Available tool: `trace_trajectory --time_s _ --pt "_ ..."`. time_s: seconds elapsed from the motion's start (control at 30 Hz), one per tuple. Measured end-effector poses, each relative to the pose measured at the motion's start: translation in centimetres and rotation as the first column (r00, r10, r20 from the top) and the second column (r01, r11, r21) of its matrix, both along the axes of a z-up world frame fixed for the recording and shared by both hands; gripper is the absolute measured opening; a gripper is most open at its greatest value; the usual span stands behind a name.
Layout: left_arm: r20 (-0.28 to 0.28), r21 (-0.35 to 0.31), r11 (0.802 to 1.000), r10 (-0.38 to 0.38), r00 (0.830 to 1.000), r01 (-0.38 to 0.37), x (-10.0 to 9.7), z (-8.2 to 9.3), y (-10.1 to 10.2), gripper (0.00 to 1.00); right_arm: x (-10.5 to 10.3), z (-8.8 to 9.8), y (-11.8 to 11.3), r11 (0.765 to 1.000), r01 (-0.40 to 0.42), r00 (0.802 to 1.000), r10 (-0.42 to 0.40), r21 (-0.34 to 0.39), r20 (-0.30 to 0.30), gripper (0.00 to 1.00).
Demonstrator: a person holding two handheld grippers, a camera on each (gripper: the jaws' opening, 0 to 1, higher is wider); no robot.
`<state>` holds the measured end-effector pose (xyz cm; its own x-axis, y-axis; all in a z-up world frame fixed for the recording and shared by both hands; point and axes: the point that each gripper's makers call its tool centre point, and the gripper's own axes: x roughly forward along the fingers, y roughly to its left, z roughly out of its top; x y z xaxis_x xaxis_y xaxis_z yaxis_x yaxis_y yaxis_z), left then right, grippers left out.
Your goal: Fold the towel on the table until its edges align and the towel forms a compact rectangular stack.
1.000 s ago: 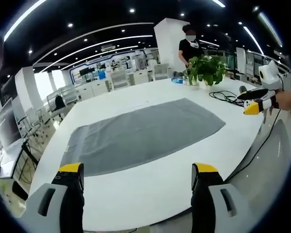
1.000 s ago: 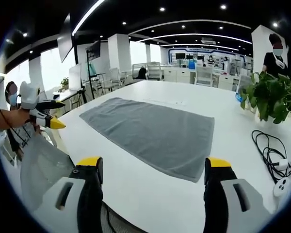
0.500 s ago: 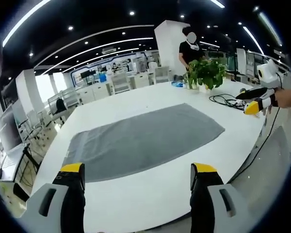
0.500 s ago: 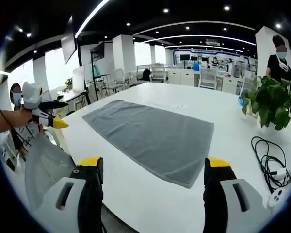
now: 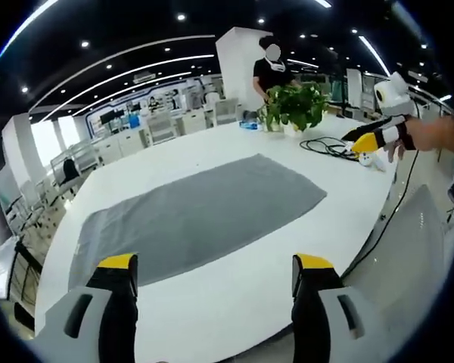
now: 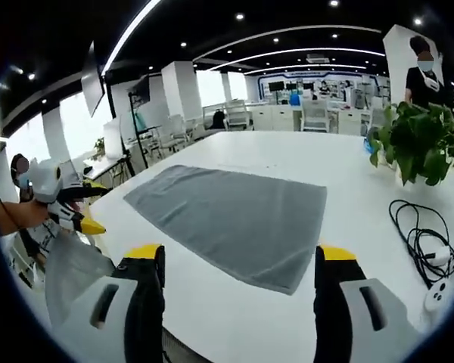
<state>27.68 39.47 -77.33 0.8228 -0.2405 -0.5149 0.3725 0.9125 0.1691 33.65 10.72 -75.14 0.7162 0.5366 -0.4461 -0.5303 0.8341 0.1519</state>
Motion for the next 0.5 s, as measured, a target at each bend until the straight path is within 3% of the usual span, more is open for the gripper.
trace_trajectory --time_s 0.27,0.5 --pt "0.005 -0.034 0.989 -0.141 0.99 0.141 2.1 -0.5 -3.7 0.83 1.9 0.2 -0.5 0.999 0.051 0.999 -0.051 -0.016 -0.013 0.77" --pt "0.005 -0.02 0.957 -0.289 0.957 0.289 3.4 -0.6 -6.9 0.82 3.0 0.3 0.1 0.995 0.065 0.997 -0.068 -0.075 -0.026 0.74"
